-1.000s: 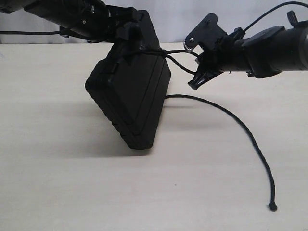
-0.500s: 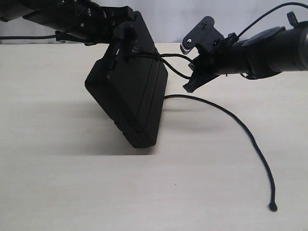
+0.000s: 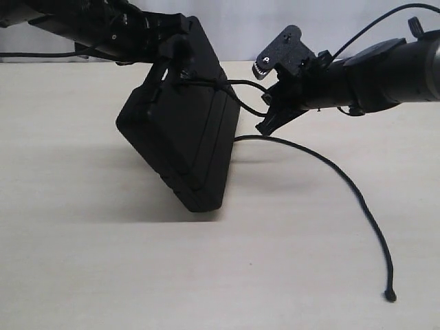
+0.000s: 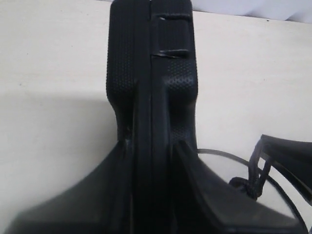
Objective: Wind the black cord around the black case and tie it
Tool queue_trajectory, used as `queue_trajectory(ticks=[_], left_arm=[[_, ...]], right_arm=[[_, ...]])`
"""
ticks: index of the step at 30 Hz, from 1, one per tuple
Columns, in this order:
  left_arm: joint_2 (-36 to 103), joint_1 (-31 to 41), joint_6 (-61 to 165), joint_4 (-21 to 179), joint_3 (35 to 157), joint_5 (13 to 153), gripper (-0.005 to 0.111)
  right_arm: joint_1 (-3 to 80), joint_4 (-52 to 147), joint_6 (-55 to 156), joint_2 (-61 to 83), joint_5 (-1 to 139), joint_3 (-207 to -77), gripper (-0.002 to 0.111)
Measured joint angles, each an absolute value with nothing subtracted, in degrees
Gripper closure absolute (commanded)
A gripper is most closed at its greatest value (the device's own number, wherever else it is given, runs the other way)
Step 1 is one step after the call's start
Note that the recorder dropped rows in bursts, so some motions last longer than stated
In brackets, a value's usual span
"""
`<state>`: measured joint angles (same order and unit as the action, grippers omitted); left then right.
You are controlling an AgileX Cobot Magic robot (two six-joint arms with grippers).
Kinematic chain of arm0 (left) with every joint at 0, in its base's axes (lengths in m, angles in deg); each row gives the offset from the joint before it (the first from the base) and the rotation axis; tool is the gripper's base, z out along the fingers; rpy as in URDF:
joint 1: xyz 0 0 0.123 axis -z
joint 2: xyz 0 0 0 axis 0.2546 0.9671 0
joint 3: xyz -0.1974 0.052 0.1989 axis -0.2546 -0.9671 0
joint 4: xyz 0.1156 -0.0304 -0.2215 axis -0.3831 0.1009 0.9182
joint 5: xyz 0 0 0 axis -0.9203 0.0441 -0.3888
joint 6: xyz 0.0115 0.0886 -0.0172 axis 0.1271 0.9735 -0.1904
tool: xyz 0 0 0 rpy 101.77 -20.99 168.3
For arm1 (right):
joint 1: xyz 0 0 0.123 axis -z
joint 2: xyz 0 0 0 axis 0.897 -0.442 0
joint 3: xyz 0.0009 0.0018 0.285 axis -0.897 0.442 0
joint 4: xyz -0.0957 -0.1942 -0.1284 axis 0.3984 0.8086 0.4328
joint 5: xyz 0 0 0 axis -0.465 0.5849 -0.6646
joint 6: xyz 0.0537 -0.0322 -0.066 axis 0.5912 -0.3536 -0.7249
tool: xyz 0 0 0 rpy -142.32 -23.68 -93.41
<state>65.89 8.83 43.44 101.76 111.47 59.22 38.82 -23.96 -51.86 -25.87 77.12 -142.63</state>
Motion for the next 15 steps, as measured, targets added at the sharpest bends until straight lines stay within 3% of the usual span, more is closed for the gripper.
queue_trajectory(ticks=[7,15], left_arm=[[65.99,8.83,43.54,100.3,111.28,55.47,0.04],[65.99,8.83,43.56,95.82,111.28,53.01,0.025]], right_arm=[[38.32,-24.88,-51.86,-25.87,77.41,-142.63,0.104],[38.32,-28.3,-51.86,-27.14,78.86,-142.63,0.104]])
